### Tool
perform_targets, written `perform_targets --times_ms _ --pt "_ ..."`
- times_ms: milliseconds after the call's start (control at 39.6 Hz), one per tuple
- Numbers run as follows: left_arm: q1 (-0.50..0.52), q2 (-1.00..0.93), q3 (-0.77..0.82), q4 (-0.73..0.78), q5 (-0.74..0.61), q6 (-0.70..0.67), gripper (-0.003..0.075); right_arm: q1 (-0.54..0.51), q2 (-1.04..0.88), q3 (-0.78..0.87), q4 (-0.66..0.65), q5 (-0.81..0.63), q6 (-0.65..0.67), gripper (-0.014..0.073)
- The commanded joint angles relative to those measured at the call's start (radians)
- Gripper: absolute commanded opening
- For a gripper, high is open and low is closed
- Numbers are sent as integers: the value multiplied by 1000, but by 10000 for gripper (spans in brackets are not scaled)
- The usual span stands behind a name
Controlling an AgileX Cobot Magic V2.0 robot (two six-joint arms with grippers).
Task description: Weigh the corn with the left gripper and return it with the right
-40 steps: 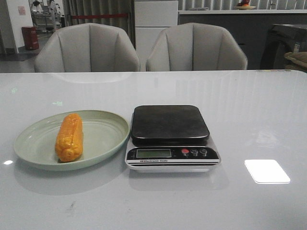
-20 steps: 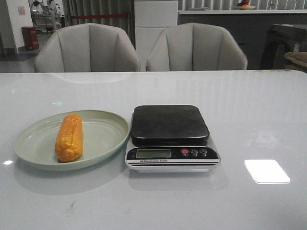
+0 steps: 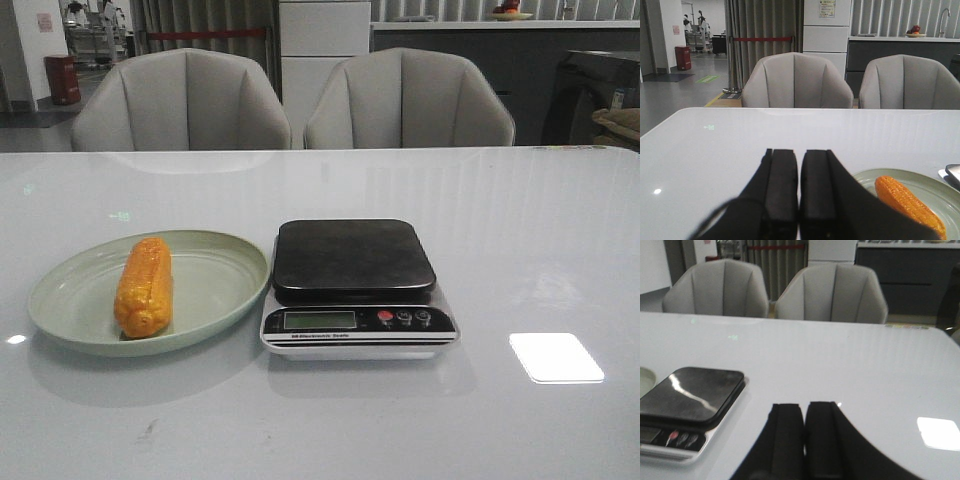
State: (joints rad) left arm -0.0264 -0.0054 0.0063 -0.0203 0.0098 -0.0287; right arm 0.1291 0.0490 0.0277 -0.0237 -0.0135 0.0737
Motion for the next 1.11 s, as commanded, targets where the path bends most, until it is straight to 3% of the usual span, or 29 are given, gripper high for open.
perform_targets --times_ms 0,1085 --pt "1 -22 31 1 -82 -2 122 -44 -33 9 0 -122 -8 155" --pt "1 -20 31 1 -82 -2 122 -58 -78 9 0 -122 -8 155"
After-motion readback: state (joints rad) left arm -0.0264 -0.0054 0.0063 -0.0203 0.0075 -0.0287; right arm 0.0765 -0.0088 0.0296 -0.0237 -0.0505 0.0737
